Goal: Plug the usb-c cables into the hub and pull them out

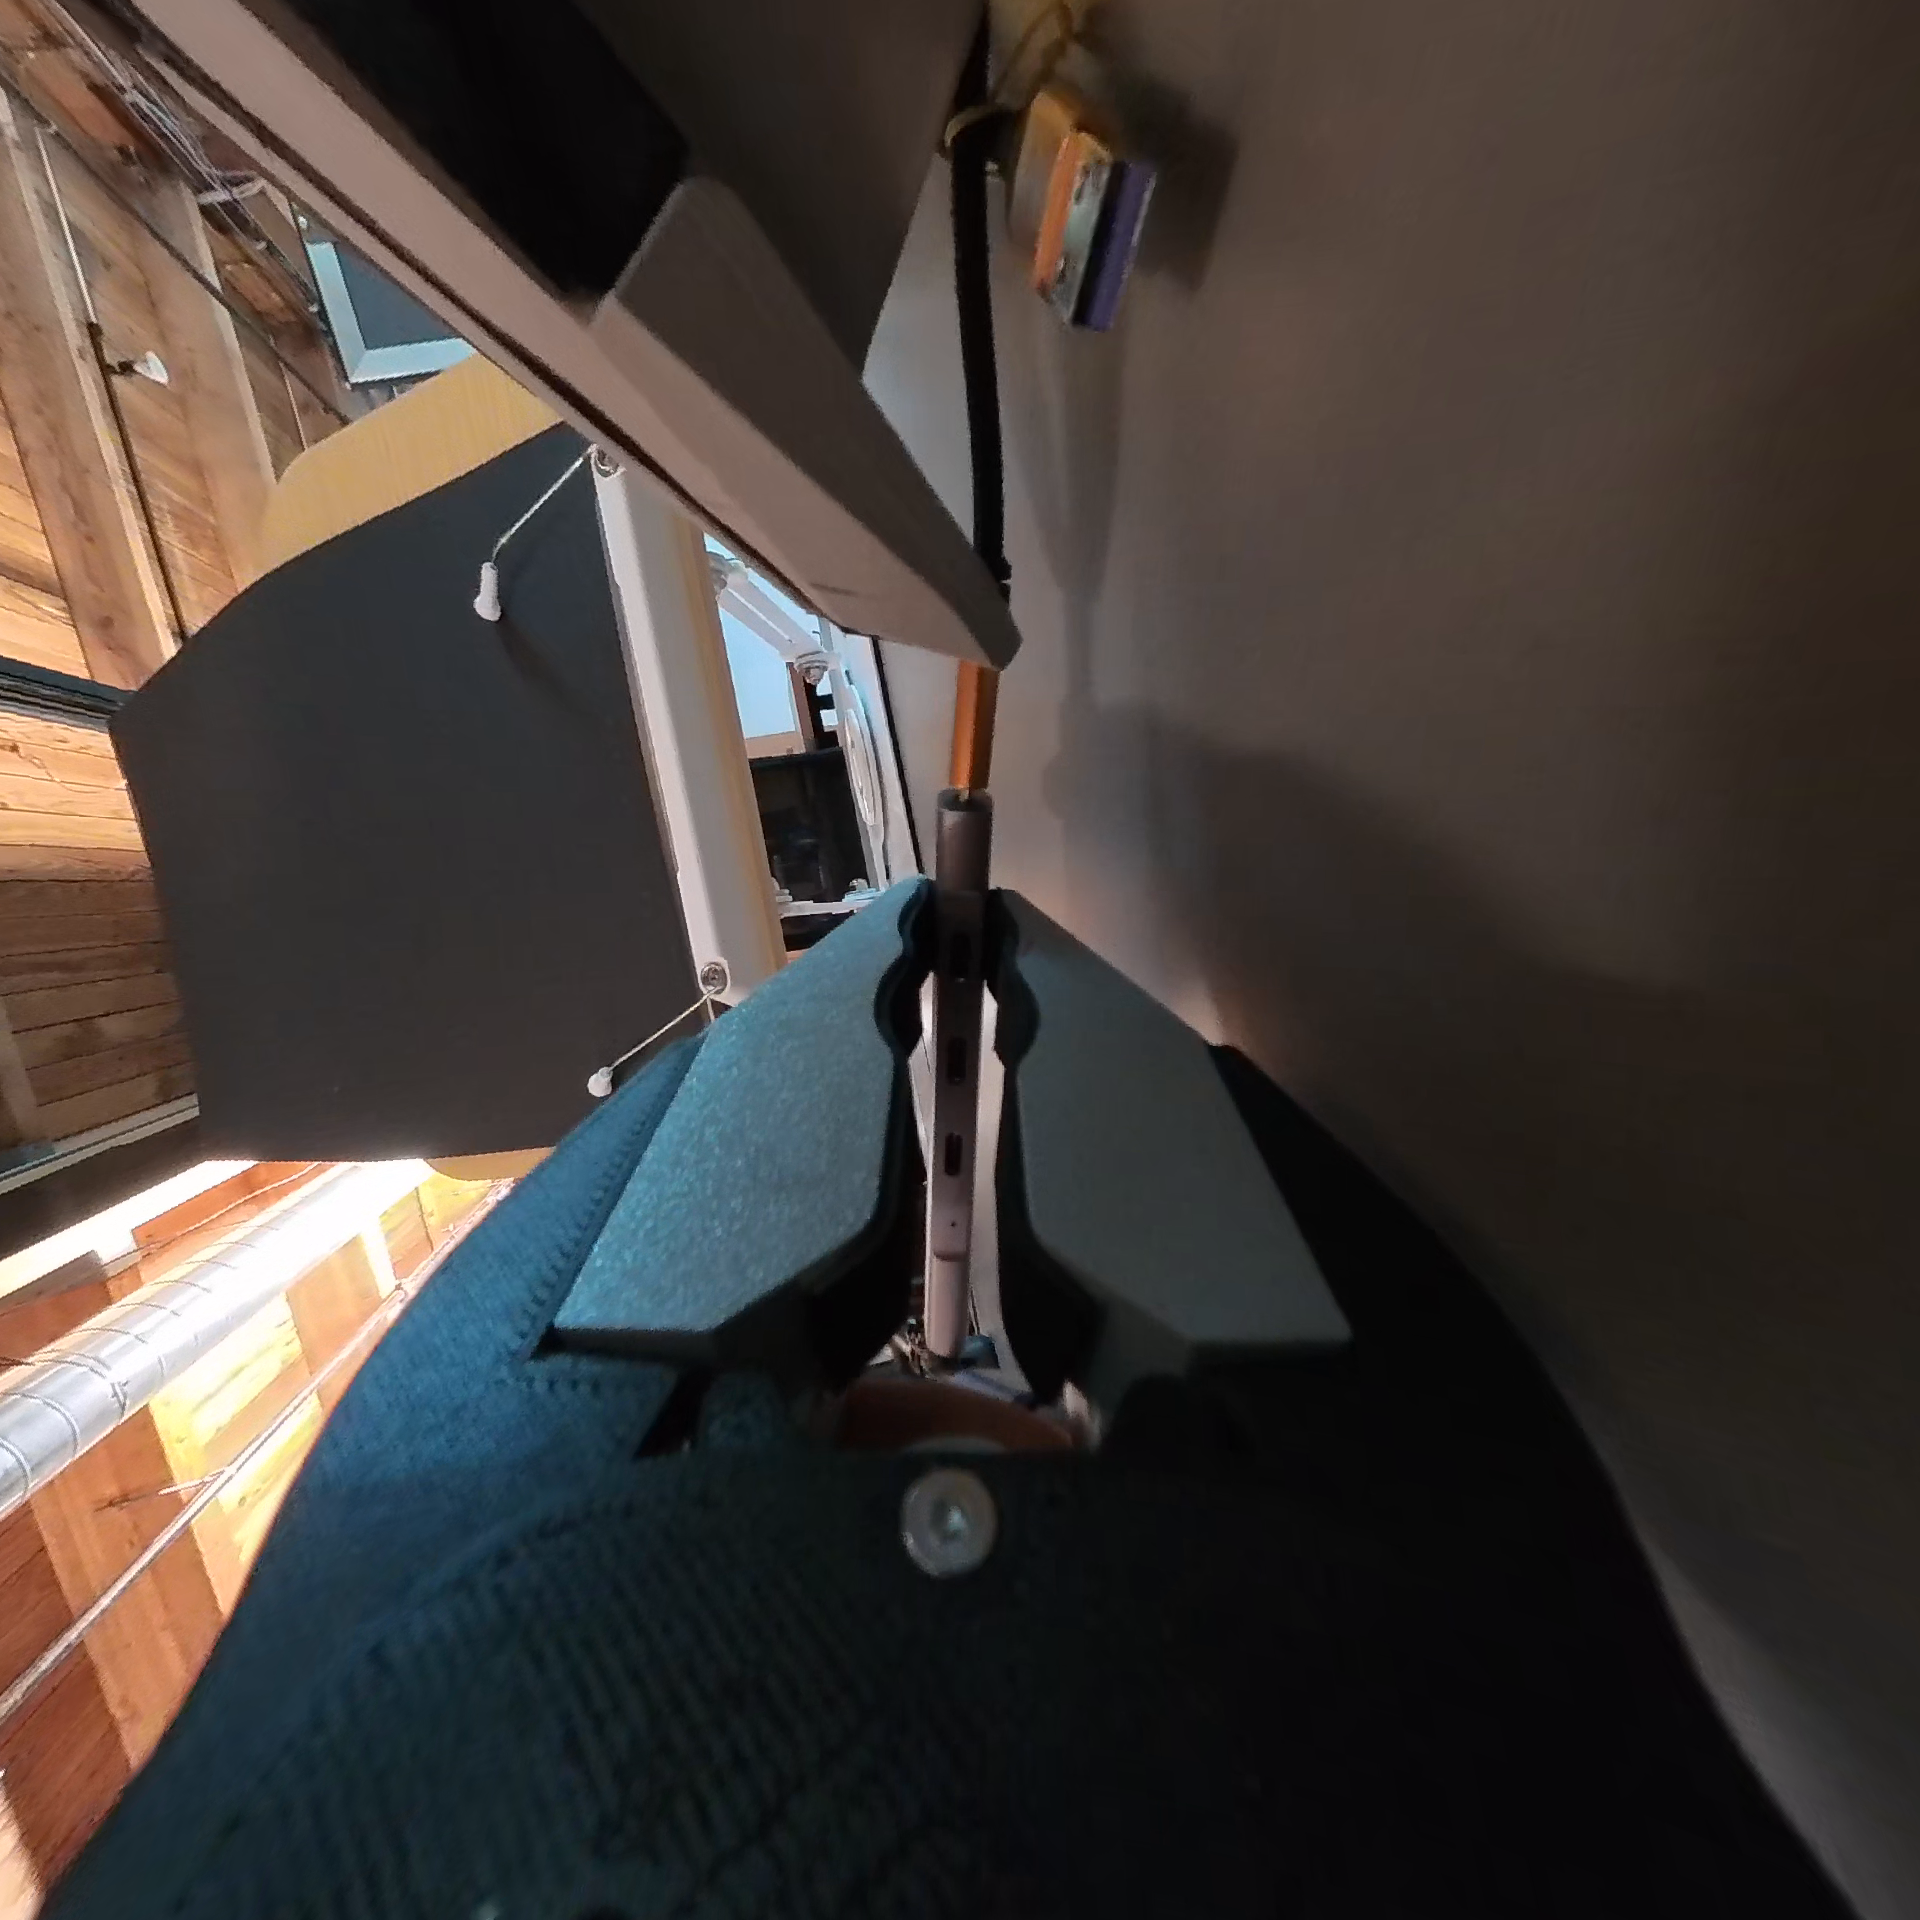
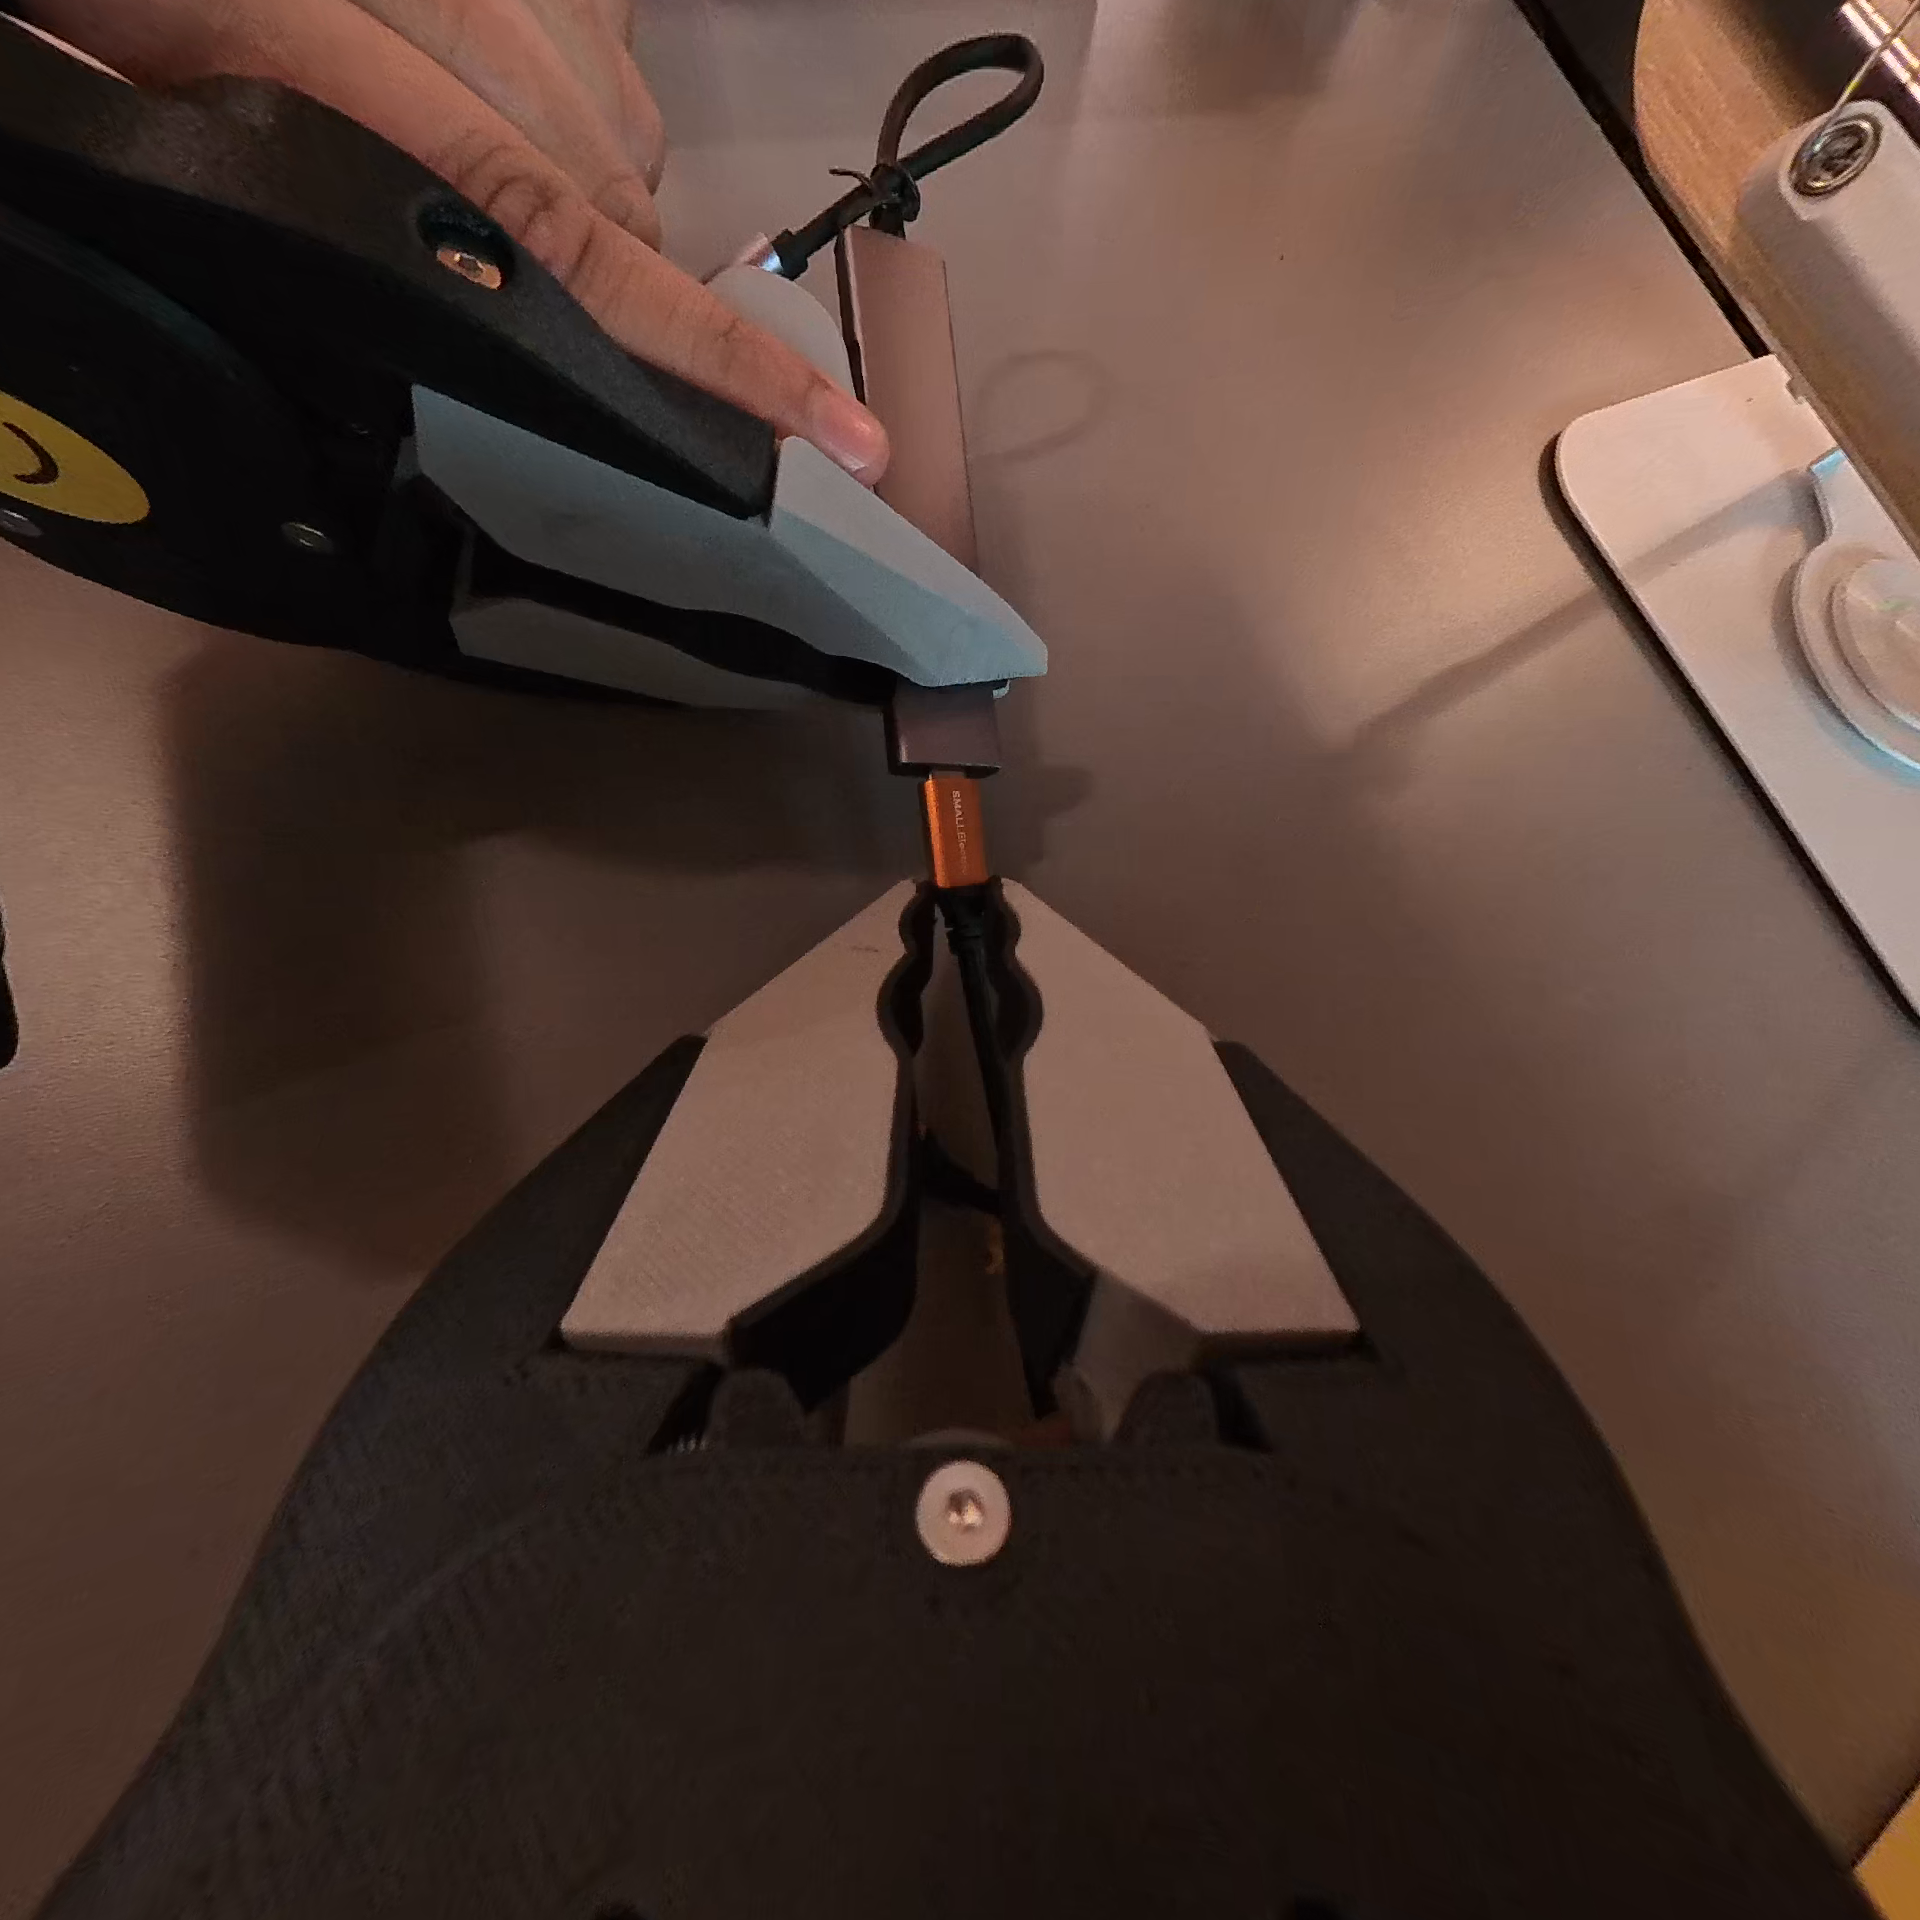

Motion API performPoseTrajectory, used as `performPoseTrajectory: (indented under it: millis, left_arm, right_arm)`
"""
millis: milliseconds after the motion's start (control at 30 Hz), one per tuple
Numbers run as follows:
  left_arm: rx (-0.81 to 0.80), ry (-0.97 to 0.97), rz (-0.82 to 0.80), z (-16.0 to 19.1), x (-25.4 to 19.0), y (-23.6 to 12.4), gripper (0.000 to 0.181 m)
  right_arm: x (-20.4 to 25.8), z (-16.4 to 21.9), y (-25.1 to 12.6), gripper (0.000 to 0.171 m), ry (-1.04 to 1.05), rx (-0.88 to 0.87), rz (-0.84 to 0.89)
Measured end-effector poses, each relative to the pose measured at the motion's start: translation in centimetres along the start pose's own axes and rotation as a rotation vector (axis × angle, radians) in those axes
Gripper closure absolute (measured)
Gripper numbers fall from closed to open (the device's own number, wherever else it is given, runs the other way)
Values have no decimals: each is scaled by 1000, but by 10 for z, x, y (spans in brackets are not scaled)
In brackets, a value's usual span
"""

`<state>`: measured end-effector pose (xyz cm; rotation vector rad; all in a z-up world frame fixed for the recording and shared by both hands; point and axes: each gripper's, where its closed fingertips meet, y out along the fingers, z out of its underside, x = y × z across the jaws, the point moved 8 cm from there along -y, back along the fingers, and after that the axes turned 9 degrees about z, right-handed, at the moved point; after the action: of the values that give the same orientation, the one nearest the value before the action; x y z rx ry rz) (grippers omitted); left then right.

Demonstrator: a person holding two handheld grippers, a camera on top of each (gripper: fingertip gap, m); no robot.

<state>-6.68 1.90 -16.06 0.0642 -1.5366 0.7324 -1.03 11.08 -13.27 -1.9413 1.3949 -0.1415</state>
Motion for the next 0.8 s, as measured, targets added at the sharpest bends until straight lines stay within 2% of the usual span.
performPoseTrajectory:
  millis: [367, 500, 600, 700, 800]
  left_arm:
    - [19, 11, 2, 0, 0, 2, 176]
    - [-11, -53, 2, 7, 6, 3, 175]
    - [-83, -208, 16, 10, 16, 0, 175]
    - [-110, -357, 15, 17, 26, 0, 175]
    - [-144, -533, -11, 31, 38, -1, 175]
  right_arm:
    - [-1, -1, 1, 165, 32, -8, -11]
    - [-6, -5, -2, 164, 92, -63, -1]
    - [-14, -13, -15, 164, 143, -160, -3]
    - [-29, -22, -40, 155, 185, -306, 68]
    - [-46, -29, -74, 163, 266, -518, 181]
